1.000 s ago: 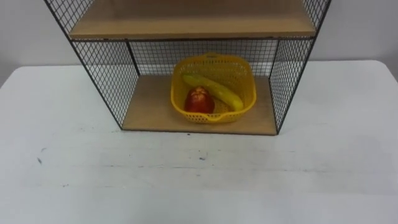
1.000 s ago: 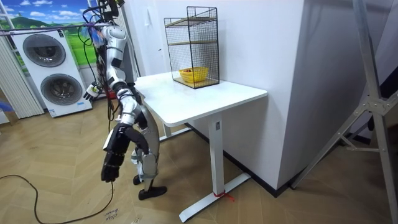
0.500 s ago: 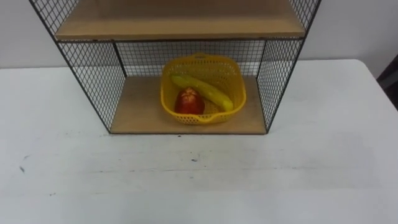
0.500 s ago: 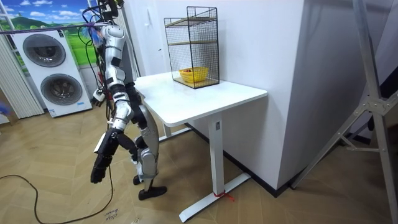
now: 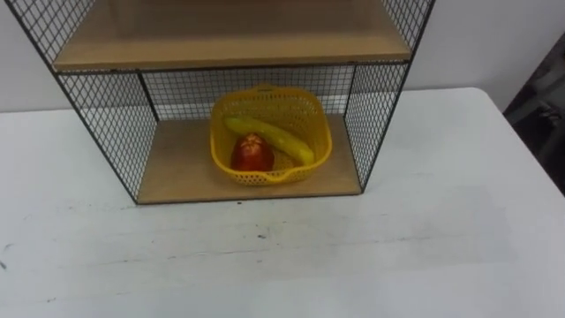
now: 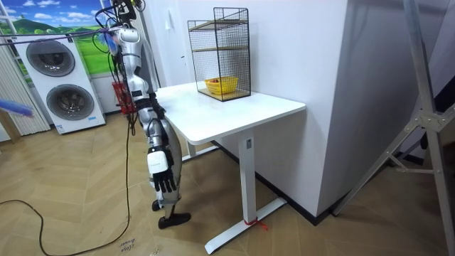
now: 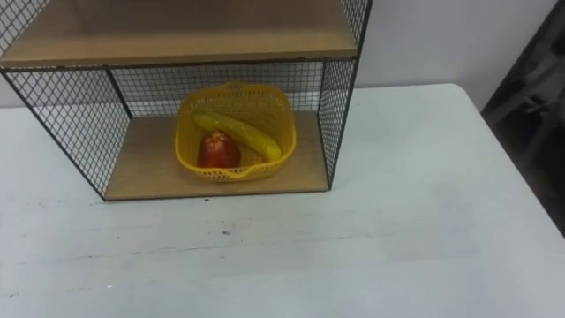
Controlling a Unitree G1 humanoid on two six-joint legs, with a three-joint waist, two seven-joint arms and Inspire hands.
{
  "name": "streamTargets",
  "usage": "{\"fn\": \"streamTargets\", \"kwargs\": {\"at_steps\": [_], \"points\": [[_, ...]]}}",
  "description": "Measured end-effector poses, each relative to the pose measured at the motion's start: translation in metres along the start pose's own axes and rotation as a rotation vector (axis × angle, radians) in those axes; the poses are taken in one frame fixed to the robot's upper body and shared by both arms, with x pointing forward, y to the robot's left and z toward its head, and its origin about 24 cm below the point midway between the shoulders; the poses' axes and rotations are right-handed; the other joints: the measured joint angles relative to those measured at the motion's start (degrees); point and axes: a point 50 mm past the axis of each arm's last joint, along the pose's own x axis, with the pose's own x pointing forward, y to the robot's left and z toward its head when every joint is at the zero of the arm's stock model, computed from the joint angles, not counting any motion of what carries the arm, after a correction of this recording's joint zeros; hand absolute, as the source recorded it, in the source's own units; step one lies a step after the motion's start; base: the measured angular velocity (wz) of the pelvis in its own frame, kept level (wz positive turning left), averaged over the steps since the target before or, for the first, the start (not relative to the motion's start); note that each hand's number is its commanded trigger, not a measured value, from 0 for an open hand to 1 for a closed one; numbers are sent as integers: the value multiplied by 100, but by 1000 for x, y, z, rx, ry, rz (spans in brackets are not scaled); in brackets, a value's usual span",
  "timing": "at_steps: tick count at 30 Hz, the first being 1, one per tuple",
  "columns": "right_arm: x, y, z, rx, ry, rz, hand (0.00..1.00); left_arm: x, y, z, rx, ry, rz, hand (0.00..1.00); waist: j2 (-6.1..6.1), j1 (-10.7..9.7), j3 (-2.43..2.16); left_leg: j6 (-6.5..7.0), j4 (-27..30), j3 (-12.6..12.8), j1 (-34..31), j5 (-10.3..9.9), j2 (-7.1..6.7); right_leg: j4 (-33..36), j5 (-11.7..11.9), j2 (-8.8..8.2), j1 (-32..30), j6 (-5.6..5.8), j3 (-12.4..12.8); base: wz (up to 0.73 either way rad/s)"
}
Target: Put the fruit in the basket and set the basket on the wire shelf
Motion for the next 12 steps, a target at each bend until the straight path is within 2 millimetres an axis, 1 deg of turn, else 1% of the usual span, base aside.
{"fn": "streamTargets", "kwargs": {"at_steps": [1,3,4,5,7,9,12], "points": [[0,2,1,-20,-7,10,0,0,-2,0,28,1,-11,0,-10,-5,2,0,3,1,-5,0,0,1,0,1,-12,0,2,0],[-1,8,3,-76,-22,40,0,0,-7,2,93,0,-39,0,-44,-33,24,0,1,15,-7,0,5,1,1,7,-39,-2,14,-3],[-2,14,6,-130,-40,58,0,1,-10,5,113,-9,-55,0,-56,-36,32,-1,-3,78,-10,0,17,2,5,17,-53,-6,41,-14],[-3,19,11,-167,-61,76,0,0,-11,5,120,-12,-61,0,-53,-30,33,-1,-22,131,-10,0,31,-6,20,42,-73,-9,96,-18],[-4,25,16,-198,-82,99,0,0,-12,3,135,-7,-66,0,-20,-39,25,-1,-33,136,-17,0,50,-96,81,75,-58,-11,137,-13],[-5,31,17,-226,-94,133,0,0,-13,3,142,-8,-70,0,0,-34,23,-4,-76,148,-23,1,62,-153,111,86,-48,-12,145,-2],[-6,34,15,-232,-93,150,0,0,-14,3,140,-7,-72,0,25,-36,25,-6,-75,148,-56,2,69,-183,131,96,-42,-14,145,0]]}}
